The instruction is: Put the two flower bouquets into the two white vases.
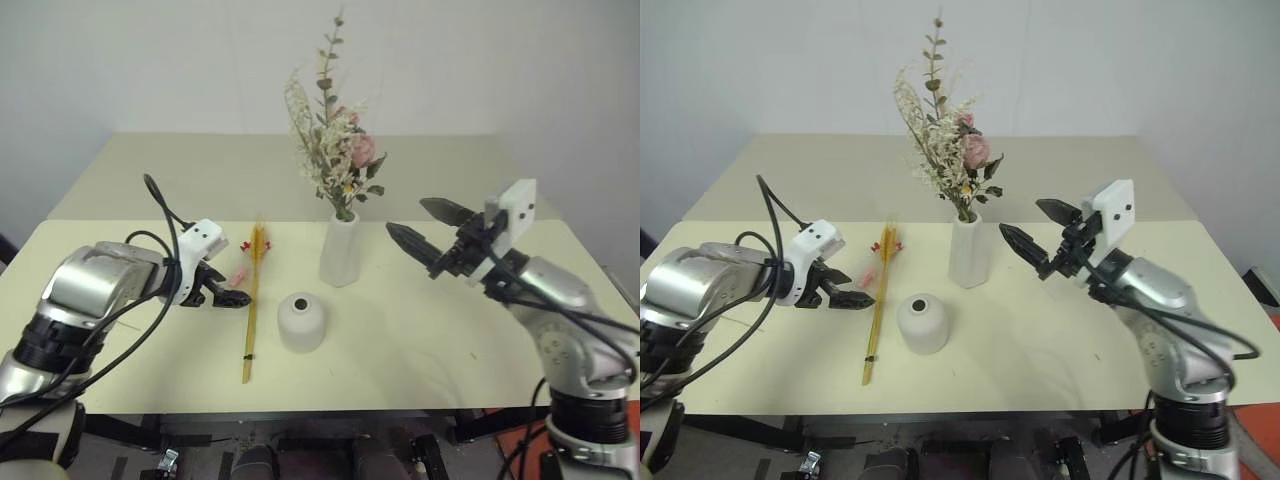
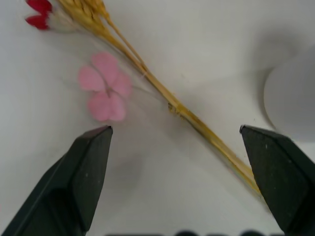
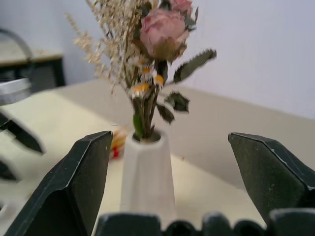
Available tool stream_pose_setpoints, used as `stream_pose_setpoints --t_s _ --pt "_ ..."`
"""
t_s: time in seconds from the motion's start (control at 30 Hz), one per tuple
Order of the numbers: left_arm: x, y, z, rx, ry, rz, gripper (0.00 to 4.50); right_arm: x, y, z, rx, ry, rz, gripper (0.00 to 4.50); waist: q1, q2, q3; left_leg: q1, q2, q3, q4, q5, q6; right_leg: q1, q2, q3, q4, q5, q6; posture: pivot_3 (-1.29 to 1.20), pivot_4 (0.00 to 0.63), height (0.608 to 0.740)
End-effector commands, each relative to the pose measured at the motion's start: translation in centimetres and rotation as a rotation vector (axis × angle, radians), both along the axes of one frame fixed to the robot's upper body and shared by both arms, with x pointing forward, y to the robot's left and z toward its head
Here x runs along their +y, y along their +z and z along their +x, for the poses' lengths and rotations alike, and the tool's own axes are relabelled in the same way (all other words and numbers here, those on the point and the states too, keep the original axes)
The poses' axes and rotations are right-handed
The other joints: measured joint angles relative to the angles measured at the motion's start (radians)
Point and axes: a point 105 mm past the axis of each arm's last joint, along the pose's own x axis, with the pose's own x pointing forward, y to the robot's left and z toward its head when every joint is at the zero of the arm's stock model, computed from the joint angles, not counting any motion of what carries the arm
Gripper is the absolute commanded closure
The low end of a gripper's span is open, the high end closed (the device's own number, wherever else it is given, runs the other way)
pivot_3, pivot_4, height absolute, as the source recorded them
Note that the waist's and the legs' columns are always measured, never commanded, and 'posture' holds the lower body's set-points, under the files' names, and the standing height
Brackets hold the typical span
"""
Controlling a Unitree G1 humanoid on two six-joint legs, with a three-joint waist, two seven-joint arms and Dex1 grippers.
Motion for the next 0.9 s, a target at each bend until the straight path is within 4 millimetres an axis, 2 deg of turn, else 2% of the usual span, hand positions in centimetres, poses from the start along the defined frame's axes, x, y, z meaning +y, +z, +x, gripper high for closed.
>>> stream_pose_setpoints --t_s 0.03,0.07,0.17,0.27,0.4,0.53,0.57,0.7,0.73,0.8,0.9 --pt "-0.1 -0.9 1.7 0.043 0.106 0.050 0.00 -0.5 1.4 -2.2 0.049 0.190 -0.096 0.04 -0.004 -0.001 0.000 0.000 0.000 0.000 0.000 0.000 0.000 0.000 0.000 0.000 0.000 0.000 0.000 0.00 0.150 0.740" --pt "-0.3 -1.2 2.1 0.051 0.123 0.059 0.00 -0.8 1.4 -2.6 0.074 0.228 -0.134 0.04 -0.002 0.000 0.000 0.000 0.000 0.000 0.000 0.000 0.000 0.000 0.000 0.000 0.000 0.000 0.000 0.00 0.150 0.740" --pt "-0.5 -2.3 3.6 0.046 0.164 0.106 0.60 -2.1 1.9 -4.2 0.119 0.337 -0.235 0.00 0.000 -0.001 0.001 -0.001 -0.001 -0.001 0.000 0.000 0.000 0.000 0.000 0.000 -0.002 0.000 0.000 0.00 0.150 0.740" --pt "-0.7 -2.6 4.7 0.020 0.185 0.129 1.54 -3.0 2.2 -5.4 0.138 0.422 -0.305 0.00 0.004 -0.001 0.001 0.001 -0.001 -0.001 0.000 0.000 0.000 0.002 0.000 0.000 -0.002 0.000 0.000 0.00 0.150 0.740" --pt "-0.8 -2.5 5.6 -0.016 0.203 0.119 2.92 -3.8 1.7 -5.9 0.153 0.464 -0.375 0.00 0.012 -0.002 0.001 0.007 -0.001 -0.001 0.000 0.000 0.000 0.008 0.000 0.000 -0.002 0.000 0.001 0.00 0.150 0.740" --pt "0.1 -1.1 6.1 -0.096 0.227 0.082 4.24 -4.2 1.3 -6.0 0.156 0.468 -0.405 0.00 0.015 -0.002 0.002 0.011 -0.001 -0.001 0.000 0.000 0.000 0.012 -0.001 0.000 -0.003 -0.001 -0.001 0.00 0.150 0.740" --pt "0.3 -0.4 6.3 -0.140 0.238 0.048 4.47 -4.3 1.1 -6.1 0.157 0.467 -0.406 0.00 0.015 -0.002 0.002 0.011 -0.001 -0.001 0.000 0.000 0.000 0.011 -0.001 0.000 -0.003 -0.001 0.000 0.00 0.150 0.740" --pt "1.1 3.0 7.0 -0.420 0.253 -0.077 4.47 -4.4 0.8 -6.1 0.160 0.462 -0.402 0.00 0.015 -0.003 0.002 0.007 -0.001 0.000 0.000 0.000 0.000 0.009 -0.001 0.001 -0.003 -0.001 0.001 0.00 0.150 0.740" --pt "0.9 4.7 6.9 -0.509 0.239 -0.174 4.47 -4.4 0.7 -6.1 0.160 0.459 -0.400 0.00 0.018 -0.003 0.002 0.006 -0.001 -0.001 0.000 0.000 0.000 0.009 -0.001 0.001 -0.003 -0.001 0.001 0.00 0.150 0.740" --pt "0.5 8.7 5.6 -0.713 0.170 -0.386 4.47 -4.4 0.4 -5.8 0.157 0.444 -0.388 0.00 0.024 -0.004 0.003 0.006 -0.001 0.000 0.000 0.000 0.000 0.009 -0.002 0.000 -0.004 0.000 0.000 0.00 0.150 0.740" --pt "-0.5 12.2 2.7 -0.823 -0.004 -0.608 4.47 -4.3 0.3 -5.6 0.153 0.439 -0.375 0.00 0.026 -0.006 0.004 0.004 -0.001 0.000 0.001 0.000 0.000 0.009 -0.002 0.000 -0.005 0.001 0.000 0.00 0.150 0.740"
